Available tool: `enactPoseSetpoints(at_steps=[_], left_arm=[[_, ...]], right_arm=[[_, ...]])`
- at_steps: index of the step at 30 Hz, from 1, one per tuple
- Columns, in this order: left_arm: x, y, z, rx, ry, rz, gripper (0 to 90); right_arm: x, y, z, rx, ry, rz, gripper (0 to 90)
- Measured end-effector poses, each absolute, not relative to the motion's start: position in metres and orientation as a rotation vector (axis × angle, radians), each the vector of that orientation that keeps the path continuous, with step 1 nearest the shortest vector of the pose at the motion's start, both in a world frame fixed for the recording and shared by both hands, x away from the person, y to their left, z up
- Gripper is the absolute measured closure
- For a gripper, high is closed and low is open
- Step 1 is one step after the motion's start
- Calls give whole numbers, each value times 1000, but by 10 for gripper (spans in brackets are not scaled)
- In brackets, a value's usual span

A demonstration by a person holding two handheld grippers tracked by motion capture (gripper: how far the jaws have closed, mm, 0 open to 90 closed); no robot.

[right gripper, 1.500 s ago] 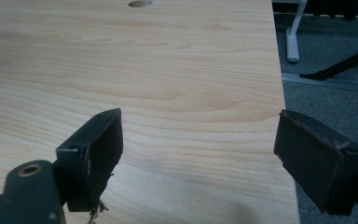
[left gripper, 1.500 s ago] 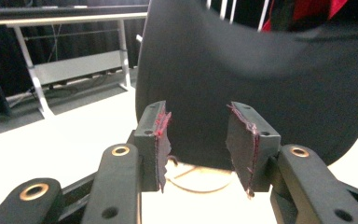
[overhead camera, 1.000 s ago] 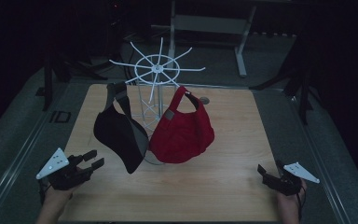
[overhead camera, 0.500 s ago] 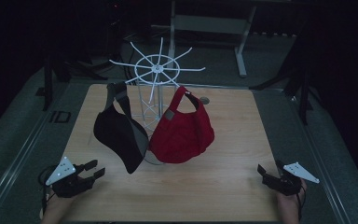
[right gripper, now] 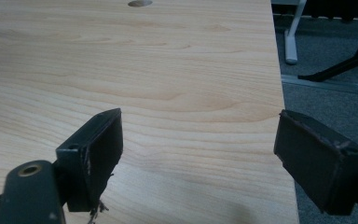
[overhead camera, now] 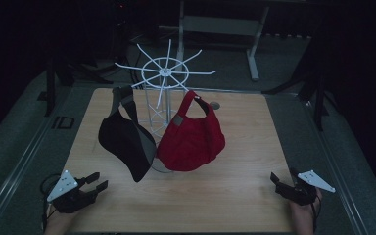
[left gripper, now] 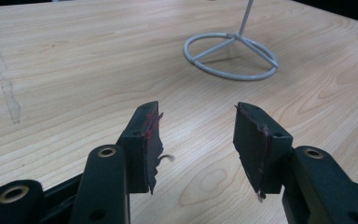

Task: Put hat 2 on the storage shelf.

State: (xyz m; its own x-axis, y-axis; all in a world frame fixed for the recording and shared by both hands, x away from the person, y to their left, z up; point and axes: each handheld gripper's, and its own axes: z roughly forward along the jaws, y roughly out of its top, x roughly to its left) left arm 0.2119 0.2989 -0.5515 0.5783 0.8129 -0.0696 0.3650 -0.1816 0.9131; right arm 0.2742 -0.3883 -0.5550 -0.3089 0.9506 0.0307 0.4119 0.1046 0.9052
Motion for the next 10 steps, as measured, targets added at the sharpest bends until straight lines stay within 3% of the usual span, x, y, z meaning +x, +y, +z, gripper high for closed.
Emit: enactPoseSetpoints(at_steps=[10], left_arm=[[211,296,-555,1788,971,541,516]], right_arm=[[274,-387,-555,1319,1802,1155,154]])
